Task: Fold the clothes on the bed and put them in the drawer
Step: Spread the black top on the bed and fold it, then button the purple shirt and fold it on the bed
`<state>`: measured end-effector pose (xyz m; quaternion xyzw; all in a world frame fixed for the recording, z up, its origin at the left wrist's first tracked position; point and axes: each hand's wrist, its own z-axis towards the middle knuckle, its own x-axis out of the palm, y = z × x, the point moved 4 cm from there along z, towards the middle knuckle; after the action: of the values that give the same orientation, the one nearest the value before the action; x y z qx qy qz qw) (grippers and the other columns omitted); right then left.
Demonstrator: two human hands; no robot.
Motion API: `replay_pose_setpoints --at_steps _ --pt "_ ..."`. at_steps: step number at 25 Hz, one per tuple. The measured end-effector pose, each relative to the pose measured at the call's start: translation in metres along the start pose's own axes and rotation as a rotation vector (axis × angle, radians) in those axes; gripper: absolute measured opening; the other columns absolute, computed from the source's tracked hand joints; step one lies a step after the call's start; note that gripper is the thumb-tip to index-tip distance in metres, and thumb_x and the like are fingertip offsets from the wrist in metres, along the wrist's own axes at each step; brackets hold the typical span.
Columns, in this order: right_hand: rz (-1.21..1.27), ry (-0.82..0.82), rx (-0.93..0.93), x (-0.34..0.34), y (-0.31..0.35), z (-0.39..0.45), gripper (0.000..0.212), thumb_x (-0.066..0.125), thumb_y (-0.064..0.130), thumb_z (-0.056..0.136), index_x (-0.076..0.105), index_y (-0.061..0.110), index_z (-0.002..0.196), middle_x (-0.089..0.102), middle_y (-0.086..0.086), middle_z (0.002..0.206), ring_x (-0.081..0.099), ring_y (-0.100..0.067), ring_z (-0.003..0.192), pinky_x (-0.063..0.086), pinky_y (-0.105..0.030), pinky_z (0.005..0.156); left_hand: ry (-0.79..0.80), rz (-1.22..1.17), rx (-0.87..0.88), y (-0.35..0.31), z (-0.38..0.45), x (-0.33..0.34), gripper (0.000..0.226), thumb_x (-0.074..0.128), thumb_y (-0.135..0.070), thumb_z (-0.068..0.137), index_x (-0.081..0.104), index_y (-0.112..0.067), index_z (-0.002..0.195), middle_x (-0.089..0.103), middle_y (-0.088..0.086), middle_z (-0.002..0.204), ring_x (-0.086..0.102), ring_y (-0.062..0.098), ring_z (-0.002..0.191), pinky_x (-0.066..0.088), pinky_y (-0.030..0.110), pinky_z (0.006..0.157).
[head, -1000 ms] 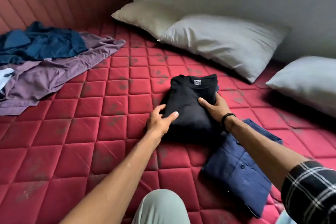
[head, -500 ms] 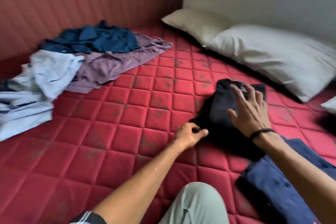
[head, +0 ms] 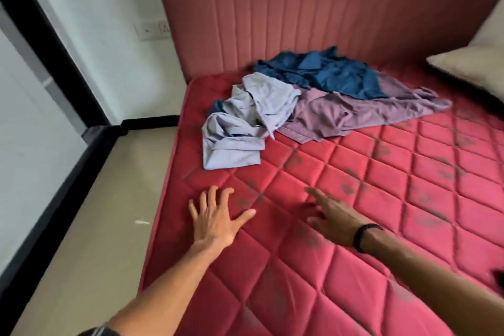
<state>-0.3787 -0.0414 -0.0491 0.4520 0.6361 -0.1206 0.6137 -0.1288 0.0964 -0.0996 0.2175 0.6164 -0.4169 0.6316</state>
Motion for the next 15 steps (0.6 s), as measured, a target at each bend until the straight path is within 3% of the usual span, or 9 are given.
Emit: replay_pose_setpoints --at_steps 2,4,6,7,9,11,15 --pt "-0.034 -0.046 -0.026 0.017 0.042 0.063 0.076 0.061 0.033 0.094 0.021 0.032 0.159 0.049 -0.011 0.139 0.056 -0.035 0.126 0.046 -0.04 0.104 -0.105 -0.024 -0.001 0.024 0.018 0.016 0.077 0.038 -0.084 0.085 0.046 -0.036 0.146 0.04 0.005 0.157 0.034 0.029 0.147 0.022 0.057 0.121" --pt "-0.106 -0.269 -0.026 0.009 0.073 0.122 0.071 0.063 0.029 0.093 0.028 0.03 0.155 0.04 -0.016 0.142 0.049 -0.042 0.125 0.047 -0.048 0.1 -0.215 -0.079 -0.076 0.03 0.039 0.026 0.075 0.039 -0.072 0.093 0.04 -0.027 0.154 0.036 0.011 0.161 0.031 0.031 0.15 0.024 0.055 0.122" --pt "-0.263 -0.483 -0.136 -0.006 0.106 0.174 0.067 0.069 0.023 0.088 0.039 0.027 0.148 0.042 -0.015 0.14 0.046 -0.041 0.12 0.049 -0.052 0.094 -0.273 -0.144 -0.23 0.033 0.066 0.028 0.078 0.04 -0.068 0.097 0.033 -0.019 0.158 0.042 0.013 0.157 0.036 0.031 0.145 0.03 0.053 0.116" --pt "-0.319 -0.499 -0.212 -0.008 0.121 0.198 0.067 0.072 0.021 0.085 0.042 0.025 0.145 0.046 -0.013 0.137 0.047 -0.04 0.118 0.049 -0.052 0.093 -0.293 -0.177 -0.302 0.037 0.081 0.028 0.081 0.041 -0.07 0.097 0.035 -0.016 0.157 0.048 0.012 0.151 0.042 0.031 0.138 0.034 0.052 0.11" --pt "-0.366 -0.356 -0.302 0.002 0.142 0.238 0.069 0.077 0.023 0.081 0.047 0.022 0.143 0.055 -0.01 0.134 0.051 -0.038 0.12 0.049 -0.05 0.095 -0.341 -0.271 -0.414 0.047 0.11 0.024 0.079 0.046 -0.072 0.095 0.051 -0.013 0.147 0.062 0.01 0.135 0.05 0.033 0.122 0.039 0.052 0.097" --pt "-0.308 -0.183 -0.226 0.029 0.147 0.259 0.061 0.077 0.029 0.08 0.054 0.018 0.135 0.063 -0.012 0.129 0.057 -0.037 0.121 0.049 -0.044 0.096 -0.332 -0.42 -0.512 0.06 0.131 0.022 0.056 0.058 -0.063 0.092 0.067 -0.02 0.128 0.072 0.002 0.118 0.054 0.032 0.111 0.039 0.047 0.091" --pt "-0.215 -0.216 0.004 0.055 0.14 0.233 0.031 0.062 0.033 0.09 0.061 0.014 0.114 0.069 -0.017 0.116 0.063 -0.041 0.111 0.048 -0.042 0.085 -0.218 -0.56 -0.482 0.073 0.136 0.021 0.015 0.07 -0.039 0.087 0.074 -0.031 0.1 0.076 -0.011 0.095 0.06 0.027 0.104 0.039 0.041 0.089"
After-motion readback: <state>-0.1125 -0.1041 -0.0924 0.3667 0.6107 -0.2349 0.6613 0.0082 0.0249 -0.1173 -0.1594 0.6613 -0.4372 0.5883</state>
